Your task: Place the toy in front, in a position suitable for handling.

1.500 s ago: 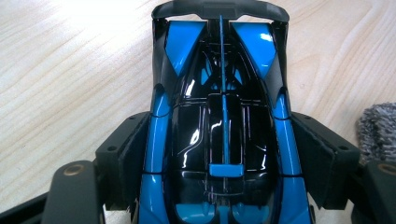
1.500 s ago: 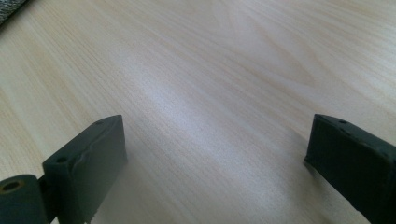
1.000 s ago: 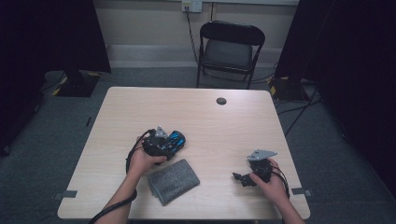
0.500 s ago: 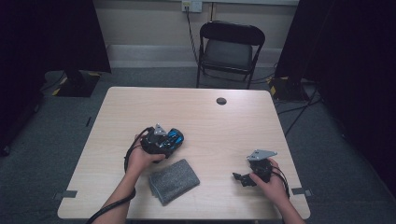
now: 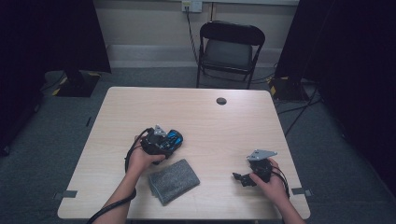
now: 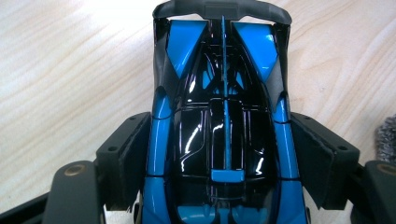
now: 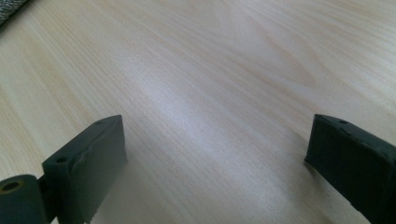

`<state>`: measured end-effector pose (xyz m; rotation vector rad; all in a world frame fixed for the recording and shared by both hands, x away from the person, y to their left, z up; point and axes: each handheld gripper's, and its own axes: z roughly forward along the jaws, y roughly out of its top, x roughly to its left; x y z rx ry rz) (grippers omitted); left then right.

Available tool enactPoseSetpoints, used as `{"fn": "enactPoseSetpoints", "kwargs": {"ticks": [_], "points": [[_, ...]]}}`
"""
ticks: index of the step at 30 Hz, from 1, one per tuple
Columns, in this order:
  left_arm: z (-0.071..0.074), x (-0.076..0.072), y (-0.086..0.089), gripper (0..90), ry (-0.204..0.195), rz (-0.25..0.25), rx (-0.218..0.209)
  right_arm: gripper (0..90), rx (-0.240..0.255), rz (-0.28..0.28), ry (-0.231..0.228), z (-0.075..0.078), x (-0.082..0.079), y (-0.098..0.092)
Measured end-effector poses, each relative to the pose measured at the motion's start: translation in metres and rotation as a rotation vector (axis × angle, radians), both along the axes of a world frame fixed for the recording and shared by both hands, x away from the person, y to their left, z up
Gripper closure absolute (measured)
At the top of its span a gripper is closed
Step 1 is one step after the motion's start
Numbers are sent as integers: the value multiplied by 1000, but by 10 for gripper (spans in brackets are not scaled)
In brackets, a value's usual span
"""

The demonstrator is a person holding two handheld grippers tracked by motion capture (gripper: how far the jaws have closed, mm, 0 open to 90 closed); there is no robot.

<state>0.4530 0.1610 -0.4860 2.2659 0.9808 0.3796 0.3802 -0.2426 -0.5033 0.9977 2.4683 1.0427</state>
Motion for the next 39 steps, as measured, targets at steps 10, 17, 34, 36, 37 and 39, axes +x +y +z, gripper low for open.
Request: {"fn": "enactPoseSetpoints", "kwargs": {"ticks": [10,17,34,36,37,39], "points": [[0,-1,1,172,-23,23,17,39,0,0,0,0,0,0],[0,-8,10,191,10,19,8,39,0,0,0,0,0,0],[-1,-9,9,243,30,41,-31,39,0,0,0,0,0,0],[2,-8,9,243,19,35,-20,39,0,0,0,0,0,0],[4,-8,8,243,22,39,-29,39,0,0,0,0,0,0],[8,-7,7,243,14,32,-20,38,-1,1,-1,0,0,0]]}}
